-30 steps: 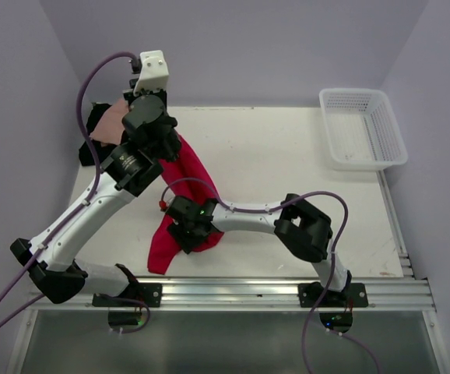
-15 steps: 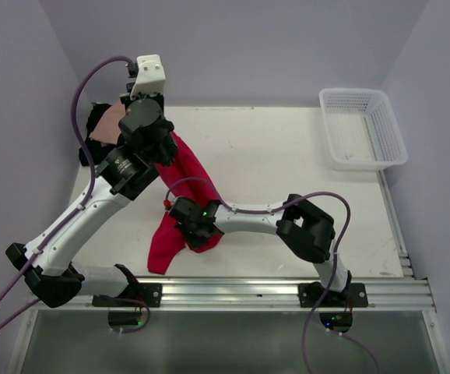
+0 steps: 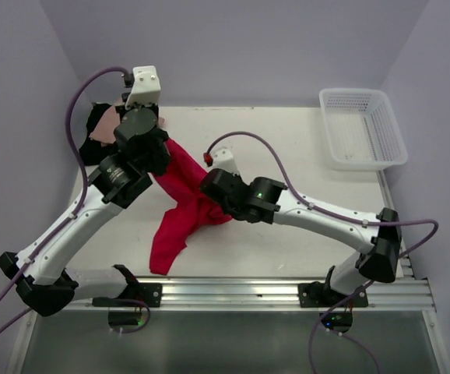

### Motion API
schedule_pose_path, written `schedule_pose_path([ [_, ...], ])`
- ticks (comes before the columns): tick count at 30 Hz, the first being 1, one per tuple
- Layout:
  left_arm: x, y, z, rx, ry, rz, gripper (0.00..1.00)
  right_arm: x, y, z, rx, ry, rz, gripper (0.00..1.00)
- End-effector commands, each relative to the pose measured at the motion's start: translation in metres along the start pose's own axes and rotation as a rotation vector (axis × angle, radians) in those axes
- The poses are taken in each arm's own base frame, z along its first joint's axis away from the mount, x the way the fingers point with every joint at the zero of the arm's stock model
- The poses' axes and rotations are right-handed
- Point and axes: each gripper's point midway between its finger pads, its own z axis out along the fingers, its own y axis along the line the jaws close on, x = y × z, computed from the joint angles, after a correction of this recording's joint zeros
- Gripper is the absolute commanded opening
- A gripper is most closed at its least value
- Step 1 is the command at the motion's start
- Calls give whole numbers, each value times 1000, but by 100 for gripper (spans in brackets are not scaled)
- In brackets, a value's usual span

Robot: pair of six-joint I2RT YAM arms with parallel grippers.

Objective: Fold and stack the t-shirts
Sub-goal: Flatten the tshirt out

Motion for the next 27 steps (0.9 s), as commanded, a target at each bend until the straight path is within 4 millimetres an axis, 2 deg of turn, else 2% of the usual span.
schedule_pose_path([
  [1,-14,27,-8,-15,-19,-85,0,-44,-88,-50,313,-174,113,0],
  [2,-17,32,-9,-15,-22,-91,0,-56,-99,-62,337,-215,145,0],
  [3,-19,35,-11,-8,-22,-87,0,-65,-118,-80,386,-271,171,0],
  [7,-49,59,-23,58,-83,-154,0,-94,-158,-127,472,-423,236,0],
  [12,-83,81,-36,133,-161,-222,0,-131,-193,-188,513,-580,278,0],
  [15,-121,97,-47,200,-237,-288,0,-149,-213,-222,565,-637,269,0],
  [17,-133,97,-51,242,-262,-281,0,-158,-227,-243,630,-658,234,0],
  [18,-147,100,-54,264,-288,-301,0,-160,-231,-249,640,-664,227,0],
  [22,-165,97,-62,340,-340,-308,0,-169,-245,-277,646,-709,200,0],
  [26,-180,79,-71,457,-388,-288,0,-175,-255,-297,644,-758,200,0],
  [27,-185,69,-75,509,-409,-275,0,-174,-257,-299,649,-757,181,0],
])
